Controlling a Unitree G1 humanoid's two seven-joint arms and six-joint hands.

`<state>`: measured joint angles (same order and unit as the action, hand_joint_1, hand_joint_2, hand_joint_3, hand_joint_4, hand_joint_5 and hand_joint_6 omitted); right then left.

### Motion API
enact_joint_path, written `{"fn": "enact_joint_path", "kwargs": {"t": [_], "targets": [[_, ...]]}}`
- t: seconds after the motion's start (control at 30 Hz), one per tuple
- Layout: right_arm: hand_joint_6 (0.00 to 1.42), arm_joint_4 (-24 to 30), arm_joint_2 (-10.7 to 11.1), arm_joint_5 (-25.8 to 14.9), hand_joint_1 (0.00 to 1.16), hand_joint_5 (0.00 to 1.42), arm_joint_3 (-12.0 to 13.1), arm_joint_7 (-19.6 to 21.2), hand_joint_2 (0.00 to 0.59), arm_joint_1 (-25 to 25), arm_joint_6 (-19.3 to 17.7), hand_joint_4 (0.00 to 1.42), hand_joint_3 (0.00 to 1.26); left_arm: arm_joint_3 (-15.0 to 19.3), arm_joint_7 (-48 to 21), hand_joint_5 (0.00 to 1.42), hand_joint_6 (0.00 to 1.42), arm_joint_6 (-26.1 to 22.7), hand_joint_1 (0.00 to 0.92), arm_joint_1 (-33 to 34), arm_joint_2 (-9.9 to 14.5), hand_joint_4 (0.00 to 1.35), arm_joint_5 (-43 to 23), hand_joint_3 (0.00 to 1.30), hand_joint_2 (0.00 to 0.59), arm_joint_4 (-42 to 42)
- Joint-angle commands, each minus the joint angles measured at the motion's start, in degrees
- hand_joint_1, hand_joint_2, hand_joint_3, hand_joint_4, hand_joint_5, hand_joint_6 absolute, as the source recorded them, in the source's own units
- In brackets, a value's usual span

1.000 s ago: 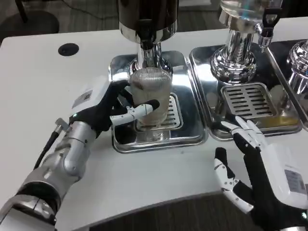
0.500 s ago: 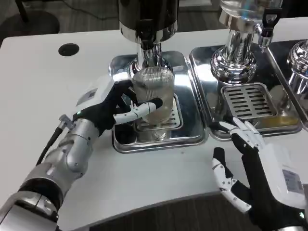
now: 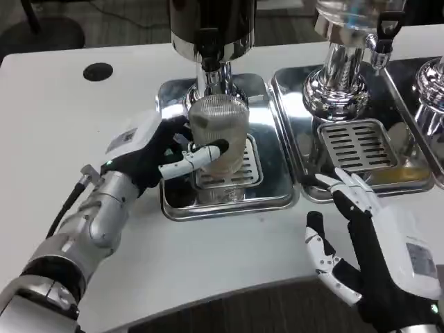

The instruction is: Grasp the cup under the faucet to collect the drink, then remove the cup.

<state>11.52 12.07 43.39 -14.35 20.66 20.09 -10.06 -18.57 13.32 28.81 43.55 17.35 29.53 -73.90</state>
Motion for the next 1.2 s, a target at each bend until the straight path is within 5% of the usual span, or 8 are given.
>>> {"fn": "enact_joint_path", "kwargs": {"t": [0.03,0.4,0.63,0.8,1.2], "targets": [[0.25,-0.4,0.4,-0.4,0.43,0.12,0.1,-0.5,0.549,-0.3,-0.6,0.14,0.29,0.4,-1.3,0.44,0.65,1.0,0.147,-0.5,1.0,0.28,-0.6,0.26,0.124,0.3],[0.25,-0.9,0.7,-0.7,0.43,0.12,0.3,-0.7,0.549,-0.7,-0.9,0.14,0.29,2.3,-4.9,0.33,0.54,5.6,0.092,-2.1,3.0,0.16,-2.6,0.2,0.09,1.8],[0.25,-2.3,1.8,1.0,0.43,0.12,0.0,-0.7,0.549,-2.7,-0.7,0.14,0.3,2.6,-3.9,0.19,0.28,11.9,0.052,-5.1,9.1,0.11,-2.2,0.16,0.083,6.1],[0.25,-1.7,2.4,4.6,0.43,0.12,-1.7,-0.6,0.549,-3.6,0.0,0.14,0.3,5.1,-5.6,0.17,0.27,14.6,0.038,-6.6,11.8,0.09,-5.0,0.16,0.083,8.2],[0.23,-1.9,2.5,4.4,0.43,0.09,-1.7,-1.9,0.553,-3.7,0.7,0.12,0.28,10.6,-16.7,0.14,0.26,21.0,0.034,-7.1,14.1,0.07,-14.2,0.13,0.096,13.6]]}}
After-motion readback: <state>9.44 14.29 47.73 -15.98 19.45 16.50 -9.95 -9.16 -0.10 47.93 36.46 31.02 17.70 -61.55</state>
